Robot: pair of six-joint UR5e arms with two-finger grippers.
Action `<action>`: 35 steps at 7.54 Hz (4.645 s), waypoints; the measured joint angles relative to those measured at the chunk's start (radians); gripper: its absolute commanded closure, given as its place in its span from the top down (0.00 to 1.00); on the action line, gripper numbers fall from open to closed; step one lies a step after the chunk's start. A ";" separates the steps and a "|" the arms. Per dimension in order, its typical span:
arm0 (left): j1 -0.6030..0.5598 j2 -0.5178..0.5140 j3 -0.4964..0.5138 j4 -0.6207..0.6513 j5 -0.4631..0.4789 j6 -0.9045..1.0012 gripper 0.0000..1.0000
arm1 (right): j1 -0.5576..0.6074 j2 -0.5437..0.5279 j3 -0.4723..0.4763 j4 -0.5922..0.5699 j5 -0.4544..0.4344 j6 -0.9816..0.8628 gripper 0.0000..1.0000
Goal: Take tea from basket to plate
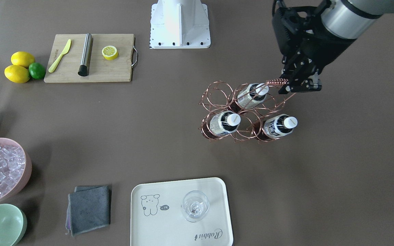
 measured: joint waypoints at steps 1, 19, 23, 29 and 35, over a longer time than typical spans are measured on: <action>0.058 -0.038 0.012 -0.026 0.005 -0.076 0.00 | -0.038 0.025 0.016 0.000 -0.002 0.025 1.00; 0.354 -0.140 0.014 -0.207 0.125 -0.476 0.00 | -0.525 0.617 -0.095 0.117 0.139 1.151 1.00; 0.355 -0.138 0.021 -0.208 0.125 -0.474 0.00 | -0.637 0.772 -0.143 0.199 0.149 1.513 1.00; 0.354 -0.137 0.019 -0.208 0.126 -0.474 0.00 | -0.706 0.881 -0.131 0.092 0.171 1.609 0.99; 0.354 -0.139 0.021 -0.208 0.126 -0.474 0.00 | -0.751 0.867 -0.093 0.011 0.192 1.600 0.36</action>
